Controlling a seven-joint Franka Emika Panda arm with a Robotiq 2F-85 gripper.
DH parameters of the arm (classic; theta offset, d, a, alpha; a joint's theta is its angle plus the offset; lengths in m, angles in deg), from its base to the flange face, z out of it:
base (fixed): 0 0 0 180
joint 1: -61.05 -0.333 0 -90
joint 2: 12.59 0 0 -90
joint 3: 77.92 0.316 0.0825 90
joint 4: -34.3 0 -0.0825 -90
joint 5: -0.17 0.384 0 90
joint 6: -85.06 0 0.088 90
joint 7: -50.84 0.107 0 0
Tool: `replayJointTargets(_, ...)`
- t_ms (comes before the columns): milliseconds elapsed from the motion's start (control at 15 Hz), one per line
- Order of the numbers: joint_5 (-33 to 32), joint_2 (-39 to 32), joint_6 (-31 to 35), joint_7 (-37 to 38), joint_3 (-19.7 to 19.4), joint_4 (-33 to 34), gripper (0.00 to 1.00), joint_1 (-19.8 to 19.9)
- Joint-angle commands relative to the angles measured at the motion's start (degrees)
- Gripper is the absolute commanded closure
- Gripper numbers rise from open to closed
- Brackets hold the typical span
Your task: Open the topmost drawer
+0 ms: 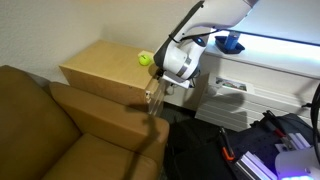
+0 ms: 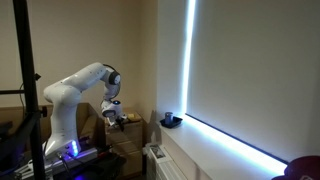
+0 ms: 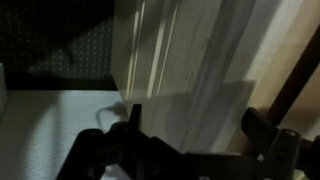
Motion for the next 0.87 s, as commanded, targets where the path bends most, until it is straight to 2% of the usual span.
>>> replayJointTargets(0,-1.7,5.2,-0.6,7.8,-12.4,-7.1,0.0,-4.9)
replayJointTargets(67,3.5,5.0,1.6,2.4,-10.4,-8.6,0.0,-2.9)
replayJointTargets(133,-1.1,7.2,-0.5,10.2,-16.2,-11.0,0.0,-6.4)
replayJointTargets(267,-2.1,8.0,1.1,13.0,-19.1,-15.6,0.0,-6.5)
replayJointTargets(333,-1.6,9.0,-0.4,14.2,-22.7,-16.6,0.0,-8.3)
replayJointTargets(467,-1.8,10.4,-0.4,16.5,-26.1,-20.8,0.0,-8.1)
replayJointTargets(533,-2.2,11.7,-1.7,17.4,-27.0,-23.0,0.0,-7.0)
replayJointTargets(600,-3.5,13.0,-0.4,18.3,-25.6,-20.6,0.0,-9.2)
replayJointTargets(800,-5.4,13.4,-0.4,19.5,-27.1,-21.4,0.0,-9.1)
